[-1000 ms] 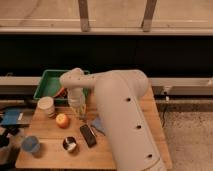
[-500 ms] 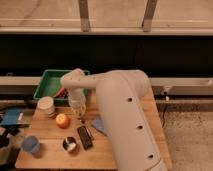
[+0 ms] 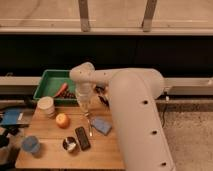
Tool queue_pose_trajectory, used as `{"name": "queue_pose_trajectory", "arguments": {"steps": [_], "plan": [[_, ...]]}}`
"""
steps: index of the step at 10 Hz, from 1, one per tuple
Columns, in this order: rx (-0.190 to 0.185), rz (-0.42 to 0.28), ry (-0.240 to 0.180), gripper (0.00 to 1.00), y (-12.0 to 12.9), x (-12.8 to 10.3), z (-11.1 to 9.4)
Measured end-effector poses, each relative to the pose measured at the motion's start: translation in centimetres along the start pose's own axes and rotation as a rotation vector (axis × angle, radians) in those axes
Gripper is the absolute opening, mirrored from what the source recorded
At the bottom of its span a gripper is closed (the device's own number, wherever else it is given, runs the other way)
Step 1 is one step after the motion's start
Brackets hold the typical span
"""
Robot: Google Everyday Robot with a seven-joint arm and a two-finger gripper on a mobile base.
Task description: Place fork in metal cup
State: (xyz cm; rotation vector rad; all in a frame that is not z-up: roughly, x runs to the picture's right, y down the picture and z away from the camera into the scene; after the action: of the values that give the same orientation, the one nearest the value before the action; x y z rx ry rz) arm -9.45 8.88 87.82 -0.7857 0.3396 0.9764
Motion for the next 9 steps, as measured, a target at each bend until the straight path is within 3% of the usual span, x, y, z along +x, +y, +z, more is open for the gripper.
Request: {"name": "queue_pose_trajectory", "arguments": {"steps": [3, 9], "plan": [[0.009, 0.047, -0.053, 0.0, -3.7, 0.2, -2.9], [0.025, 0.067, -0.114, 0.0, -4.6, -0.1, -5.3]]}}
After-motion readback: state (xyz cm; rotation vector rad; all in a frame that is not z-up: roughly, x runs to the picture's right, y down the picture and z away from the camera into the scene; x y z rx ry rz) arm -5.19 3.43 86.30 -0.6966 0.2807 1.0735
